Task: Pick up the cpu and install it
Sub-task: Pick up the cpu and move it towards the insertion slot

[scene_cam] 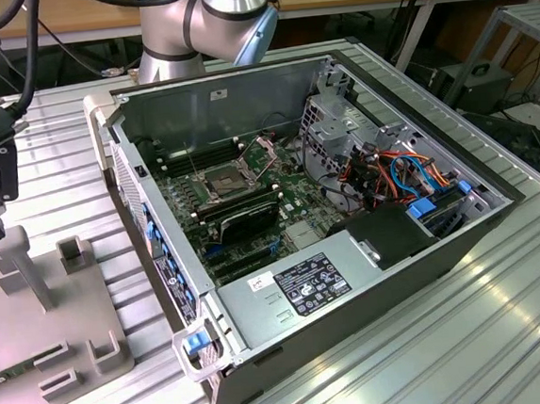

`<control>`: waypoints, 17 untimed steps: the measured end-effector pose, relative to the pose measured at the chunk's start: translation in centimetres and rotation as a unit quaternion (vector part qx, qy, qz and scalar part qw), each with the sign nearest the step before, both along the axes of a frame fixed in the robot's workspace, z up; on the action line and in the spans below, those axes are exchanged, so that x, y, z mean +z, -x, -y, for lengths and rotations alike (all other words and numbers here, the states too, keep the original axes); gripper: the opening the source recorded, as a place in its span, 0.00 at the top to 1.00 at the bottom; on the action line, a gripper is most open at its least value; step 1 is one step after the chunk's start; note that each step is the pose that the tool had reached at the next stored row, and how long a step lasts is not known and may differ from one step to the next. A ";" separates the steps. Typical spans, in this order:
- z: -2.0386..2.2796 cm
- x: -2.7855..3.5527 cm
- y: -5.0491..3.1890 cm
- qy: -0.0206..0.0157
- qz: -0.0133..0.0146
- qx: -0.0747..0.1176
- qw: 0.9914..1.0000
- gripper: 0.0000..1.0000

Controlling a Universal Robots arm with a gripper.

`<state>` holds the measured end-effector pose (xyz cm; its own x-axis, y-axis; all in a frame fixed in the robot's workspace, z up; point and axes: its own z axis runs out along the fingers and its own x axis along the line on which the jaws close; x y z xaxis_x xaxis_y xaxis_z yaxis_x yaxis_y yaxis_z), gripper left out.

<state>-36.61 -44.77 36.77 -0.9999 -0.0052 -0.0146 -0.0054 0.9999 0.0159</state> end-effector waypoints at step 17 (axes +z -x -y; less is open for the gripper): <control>0.00 0.00 -2.61 0.000 0.000 0.000 1.000 0.45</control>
